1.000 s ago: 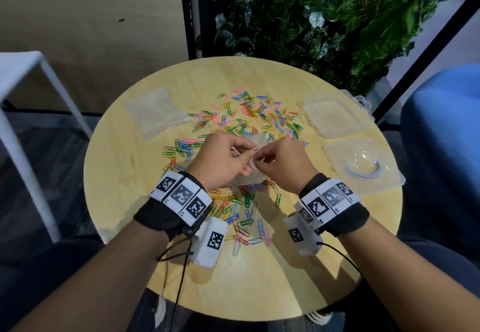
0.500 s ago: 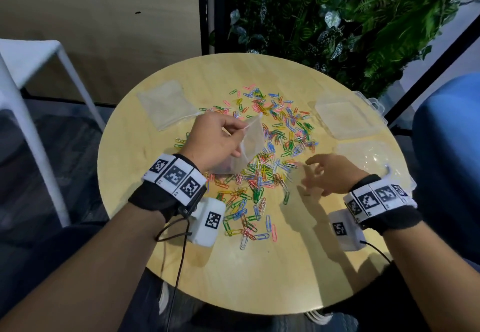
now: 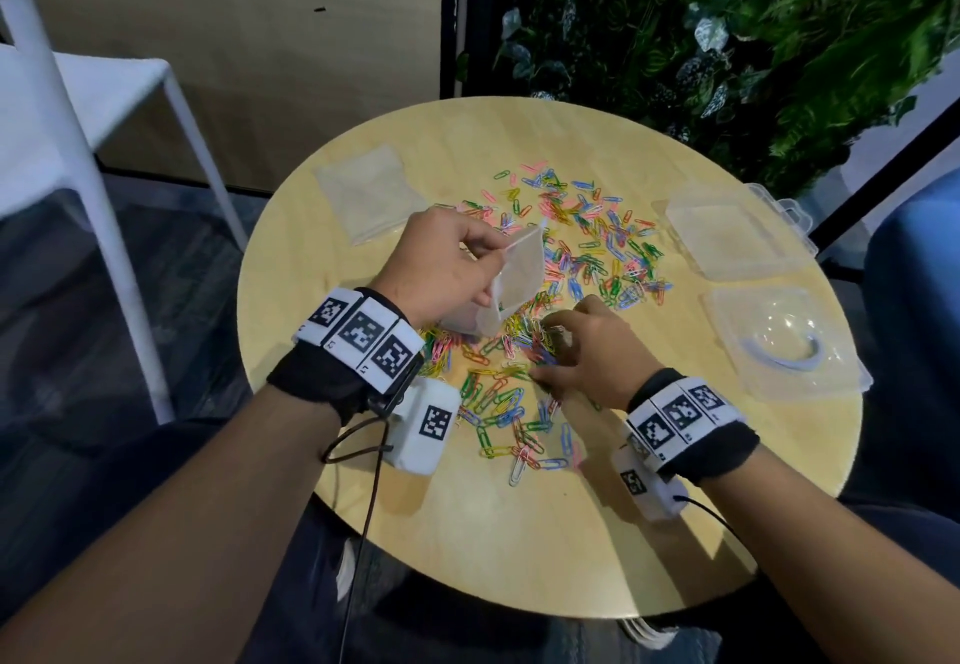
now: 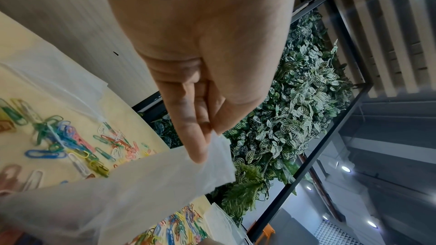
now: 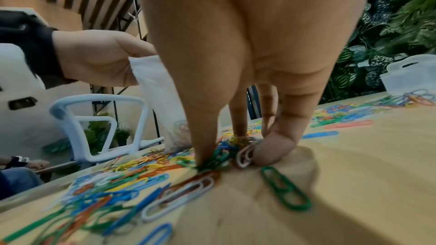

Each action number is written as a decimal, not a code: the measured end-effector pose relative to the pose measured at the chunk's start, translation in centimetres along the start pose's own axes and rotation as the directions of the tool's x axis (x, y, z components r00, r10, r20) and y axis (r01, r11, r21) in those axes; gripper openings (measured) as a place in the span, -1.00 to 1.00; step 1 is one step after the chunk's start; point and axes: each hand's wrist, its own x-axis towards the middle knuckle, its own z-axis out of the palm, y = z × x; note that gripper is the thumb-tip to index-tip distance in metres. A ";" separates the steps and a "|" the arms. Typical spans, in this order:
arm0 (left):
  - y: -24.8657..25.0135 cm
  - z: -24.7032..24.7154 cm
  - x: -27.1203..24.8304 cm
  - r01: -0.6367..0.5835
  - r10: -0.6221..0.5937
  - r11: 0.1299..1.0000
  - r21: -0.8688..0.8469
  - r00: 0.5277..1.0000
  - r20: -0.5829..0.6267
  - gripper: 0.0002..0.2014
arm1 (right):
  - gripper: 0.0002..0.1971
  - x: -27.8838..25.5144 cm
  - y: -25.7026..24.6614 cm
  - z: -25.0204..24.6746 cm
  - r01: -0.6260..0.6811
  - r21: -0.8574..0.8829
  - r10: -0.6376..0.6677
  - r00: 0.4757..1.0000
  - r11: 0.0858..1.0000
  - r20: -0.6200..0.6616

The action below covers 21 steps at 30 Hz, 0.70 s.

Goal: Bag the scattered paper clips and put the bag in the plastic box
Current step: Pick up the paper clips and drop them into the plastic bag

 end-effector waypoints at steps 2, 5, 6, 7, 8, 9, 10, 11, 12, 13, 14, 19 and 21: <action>0.1 0.1 0.0 -0.002 0.002 1.000 0.003 1.000 0.004 -0.86 | -0.50 0.0 -0.2 0.0 0.026 0.002 -0.026 0.998 1.000 -0.057; 0.3 0.2 -0.1 -0.001 0.001 1.000 0.004 1.000 0.017 -0.87 | -0.75 -0.3 -0.4 -0.2 0.051 -0.022 -0.052 0.995 0.998 -0.079; 0.3 0.3 -0.1 0.004 -0.004 1.000 0.004 1.000 0.024 -0.87 | -0.80 -0.3 -0.2 -0.5 0.039 -0.022 -0.041 0.996 0.999 -0.075; 0.3 0.4 -0.1 0.011 -0.011 1.000 0.004 0.999 0.031 -0.87 | -0.84 -0.4 0.0 -0.9 0.018 -0.003 -0.018 0.998 1.000 -0.063; 0.4 0.5 0.0 0.016 -0.017 1.000 0.005 0.999 0.039 -0.87 | -0.86 -0.5 0.4 -1.3 -0.003 0.021 0.003 0.999 1.000 -0.046; 0.4 0.6 0.0 0.020 -0.020 1.000 0.007 0.999 0.046 -0.87 | -0.86 -0.6 0.8 -1.9 -0.019 0.042 0.020 0.999 0.999 -0.025; 0.4 0.7 0.0 0.023 -0.023 1.000 0.008 0.998 0.053 -0.86 | -0.85 -0.7 1.3 -2.4 -0.036 0.066 0.036 0.999 0.997 -0.006; 0.4 0.8 0.0 0.028 -0.028 1.000 0.007 0.998 0.062 -0.86 | -0.83 -0.8 1.8 -3.0 -0.055 0.098 0.054 0.999 0.994 0.009; 0.4 0.9 0.0 0.035 -0.035 0.999 0.005 0.997 0.071 -0.86 | -0.81 -0.9 2.4 -3.5 -0.081 0.140 0.080 0.997 0.987 0.016; 0.4 1.0 0.0 0.042 -0.042 0.999 0.004 0.996 0.078 -0.85 | -0.80 -1.0 3.0 -4.1 -0.117 0.192 0.115 0.993 0.974 0.022; 0.4 1.1 0.0 0.048 -0.048 0.999 0.004 0.995 0.085 -0.84 | -0.81 -1.1 3.6 -4.6 -0.162 0.258 0.158 0.987 0.953 0.037; 0.2 1.9 0.0 0.049 -0.050 0.999 0.016 0.993 0.106 -0.83 | -0.76 -1.5 5.0 -7.4 -0.276 0.755 0.264 0.954 0.595 0.140; 0.3 2.4 -0.1 0.040 -0.043 0.999 0.025 0.992 0.120 -0.86 | -0.64 -1.6 4.4 -8.2 -0.239 0.885 0.219 0.962 0.401 0.160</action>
